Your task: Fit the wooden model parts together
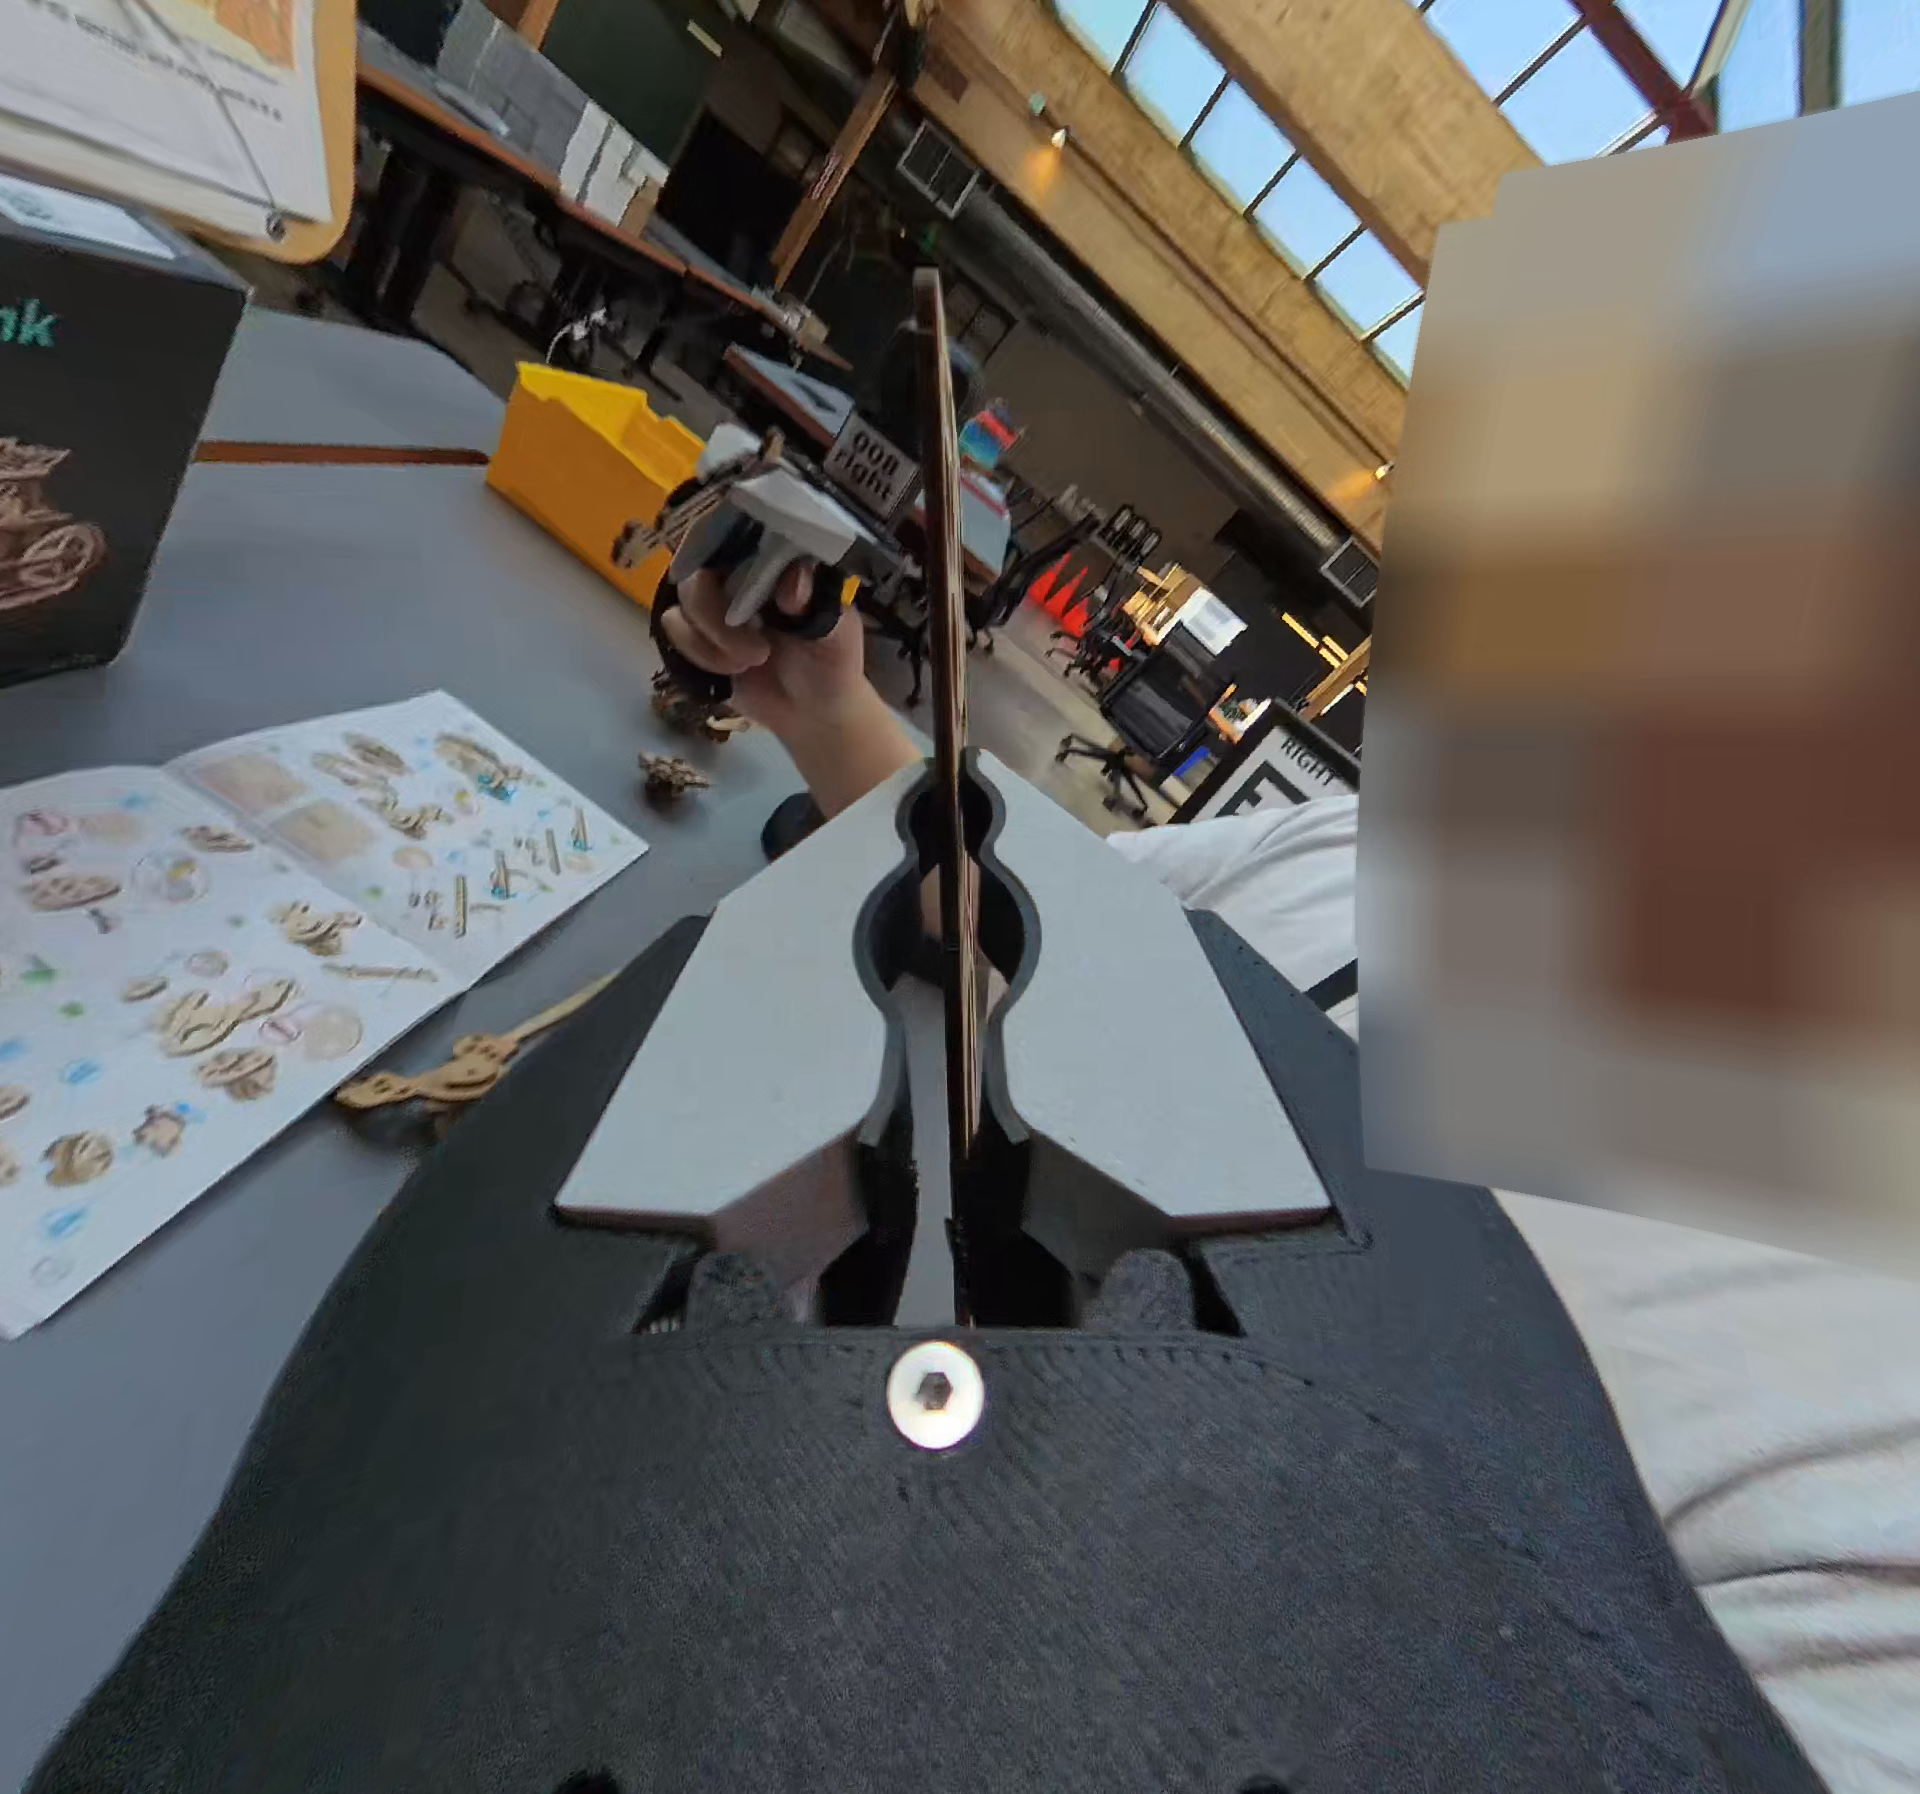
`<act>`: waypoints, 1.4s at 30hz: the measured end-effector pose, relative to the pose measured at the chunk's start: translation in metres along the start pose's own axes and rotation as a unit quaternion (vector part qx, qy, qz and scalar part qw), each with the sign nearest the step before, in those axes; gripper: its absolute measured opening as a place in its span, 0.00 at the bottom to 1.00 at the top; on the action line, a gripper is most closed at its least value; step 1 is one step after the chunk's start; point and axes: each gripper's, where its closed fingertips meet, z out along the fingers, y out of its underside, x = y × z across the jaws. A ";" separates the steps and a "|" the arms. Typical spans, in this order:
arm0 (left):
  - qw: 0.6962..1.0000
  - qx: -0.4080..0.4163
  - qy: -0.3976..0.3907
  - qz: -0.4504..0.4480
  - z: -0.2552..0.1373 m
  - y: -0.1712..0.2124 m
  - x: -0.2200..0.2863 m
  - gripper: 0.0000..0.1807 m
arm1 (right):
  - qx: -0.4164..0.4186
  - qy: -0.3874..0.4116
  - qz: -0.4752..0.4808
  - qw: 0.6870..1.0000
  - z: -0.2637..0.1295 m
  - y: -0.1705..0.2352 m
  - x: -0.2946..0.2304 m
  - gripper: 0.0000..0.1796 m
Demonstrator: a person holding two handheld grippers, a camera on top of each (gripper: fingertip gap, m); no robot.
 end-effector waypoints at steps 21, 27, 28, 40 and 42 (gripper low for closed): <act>0.505 -0.837 -0.066 -0.200 -0.256 0.158 -0.105 0.04 | -0.225 -0.020 -0.194 0.955 0.005 0.084 -0.006 0.01; 0.487 -0.842 -0.120 -0.200 -0.251 0.160 -0.123 0.25 | -0.219 -0.026 -0.171 0.960 0.003 0.087 -0.003 0.01; 0.487 -0.840 -0.131 -0.201 -0.248 0.162 -0.124 0.32 | -0.219 -0.026 -0.169 0.961 0.002 0.087 -0.002 0.01; 0.614 -0.688 -0.335 -0.194 -0.192 0.148 -0.136 0.30 | -0.213 -0.030 -0.178 0.960 0.011 0.083 -0.015 0.01; 0.664 -0.621 -0.380 -0.170 -0.180 0.138 -0.149 0.28 | -0.218 -0.036 -0.186 0.958 0.013 0.083 -0.021 0.01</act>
